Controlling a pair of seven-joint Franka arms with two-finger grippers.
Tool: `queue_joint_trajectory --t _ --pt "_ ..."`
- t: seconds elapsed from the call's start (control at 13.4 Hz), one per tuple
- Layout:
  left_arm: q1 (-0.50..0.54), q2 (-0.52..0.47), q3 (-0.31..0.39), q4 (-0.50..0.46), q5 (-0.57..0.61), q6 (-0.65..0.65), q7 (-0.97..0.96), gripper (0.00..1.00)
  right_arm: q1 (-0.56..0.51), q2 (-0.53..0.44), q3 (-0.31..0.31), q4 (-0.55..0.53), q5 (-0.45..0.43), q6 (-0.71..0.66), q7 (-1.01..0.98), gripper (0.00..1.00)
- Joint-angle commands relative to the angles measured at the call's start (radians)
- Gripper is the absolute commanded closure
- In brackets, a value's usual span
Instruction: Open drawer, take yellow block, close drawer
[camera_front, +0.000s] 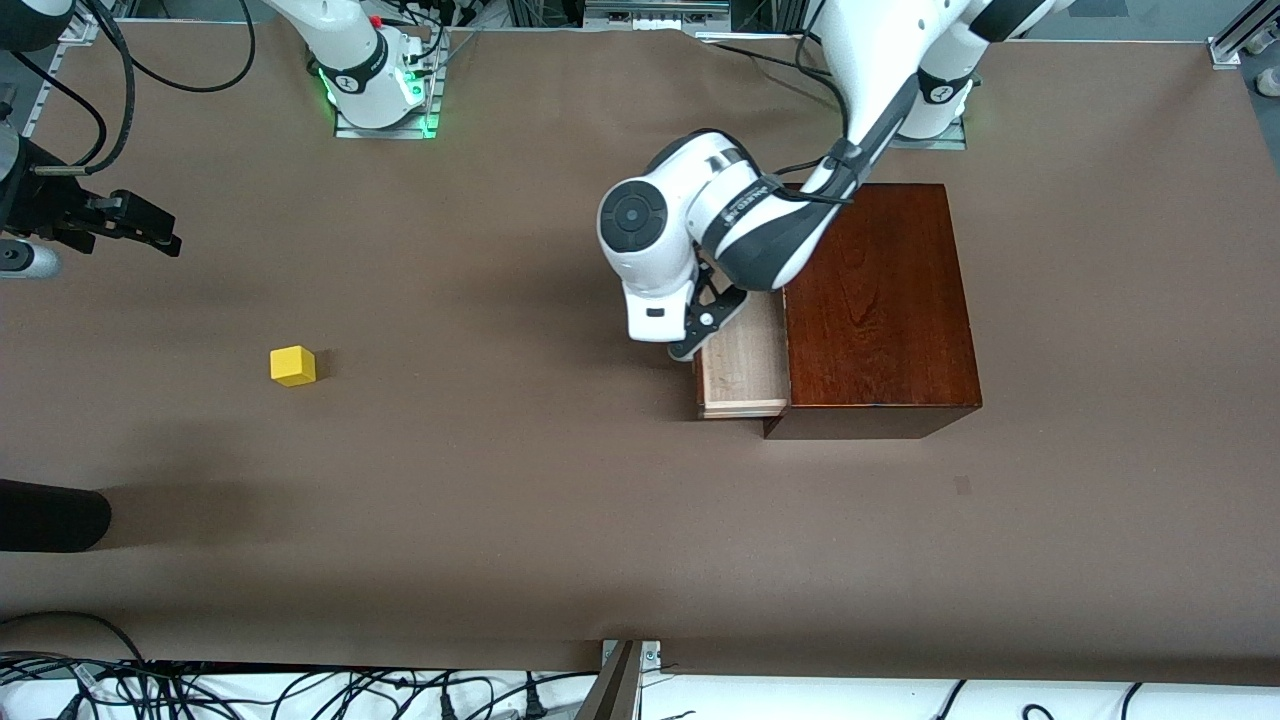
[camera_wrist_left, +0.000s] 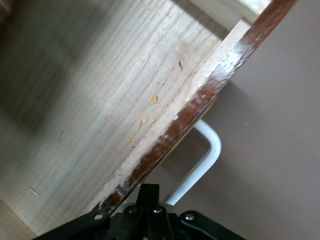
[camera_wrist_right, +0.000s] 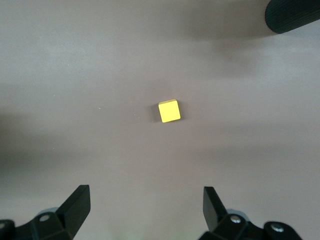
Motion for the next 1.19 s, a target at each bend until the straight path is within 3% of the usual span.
queue_joint_trajectory --t 0.0,0.52,0.82,0.9,0.97,1.04,1.12 --pt "0.074 -0.129 0.025 -0.188 0.038 0.036 0.106 1.0 -0.017 -0.008 0.017 -0.006 -0.016 -0.01 0.014 0.0" --pt "0.16 -0.174 0.025 -0.284 0.036 0.076 0.246 1.0 -0.017 0.005 0.006 0.011 -0.015 -0.008 0.016 0.0" --pt "0.162 -0.202 -0.003 -0.256 -0.017 0.07 0.212 0.97 -0.015 0.006 0.01 0.019 -0.018 -0.01 0.019 0.0" --pt "0.164 -0.206 -0.021 -0.247 -0.072 0.067 0.189 0.85 -0.014 0.006 0.01 0.019 -0.02 -0.011 0.019 0.0" --pt "0.17 -0.22 -0.04 -0.227 -0.107 0.067 0.171 0.6 -0.015 0.005 0.01 0.019 -0.02 -0.012 0.019 0.0" --pt "0.173 -0.24 -0.049 -0.222 -0.12 0.067 0.177 0.21 -0.015 0.005 0.01 0.019 -0.02 -0.015 0.019 0.0" --pt "0.177 -0.258 -0.066 -0.222 -0.12 0.065 0.186 0.0 -0.015 0.005 0.01 0.019 -0.018 -0.019 0.019 0.0"
